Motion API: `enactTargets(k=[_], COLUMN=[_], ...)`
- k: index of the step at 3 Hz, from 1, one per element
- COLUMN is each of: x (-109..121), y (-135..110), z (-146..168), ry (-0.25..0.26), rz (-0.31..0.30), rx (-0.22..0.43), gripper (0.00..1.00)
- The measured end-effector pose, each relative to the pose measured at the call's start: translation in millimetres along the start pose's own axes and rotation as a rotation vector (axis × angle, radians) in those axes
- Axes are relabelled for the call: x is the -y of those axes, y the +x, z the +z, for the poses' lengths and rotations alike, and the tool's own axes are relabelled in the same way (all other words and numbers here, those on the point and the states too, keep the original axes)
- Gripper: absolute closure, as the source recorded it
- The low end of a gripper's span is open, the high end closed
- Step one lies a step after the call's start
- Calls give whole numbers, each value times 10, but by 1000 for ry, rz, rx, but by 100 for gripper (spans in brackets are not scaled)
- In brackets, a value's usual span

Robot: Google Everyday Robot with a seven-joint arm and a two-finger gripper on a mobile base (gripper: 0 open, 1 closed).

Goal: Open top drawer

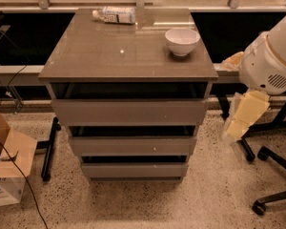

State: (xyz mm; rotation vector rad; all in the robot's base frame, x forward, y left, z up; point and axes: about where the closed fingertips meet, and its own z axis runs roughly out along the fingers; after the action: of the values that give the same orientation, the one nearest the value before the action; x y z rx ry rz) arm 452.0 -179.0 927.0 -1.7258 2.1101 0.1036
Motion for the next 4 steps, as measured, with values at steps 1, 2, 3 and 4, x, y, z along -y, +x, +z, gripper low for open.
enactTargets(k=[1, 2, 3, 4], x=[46, 109, 265, 265], y=[-2, -30, -65, -65], z=[274, 556, 1086, 1086], ry=[-26, -54, -100, -100], rz=[1, -9, -11, -11], rx=[48, 95, 150, 150], gripper=[0, 0, 0, 0])
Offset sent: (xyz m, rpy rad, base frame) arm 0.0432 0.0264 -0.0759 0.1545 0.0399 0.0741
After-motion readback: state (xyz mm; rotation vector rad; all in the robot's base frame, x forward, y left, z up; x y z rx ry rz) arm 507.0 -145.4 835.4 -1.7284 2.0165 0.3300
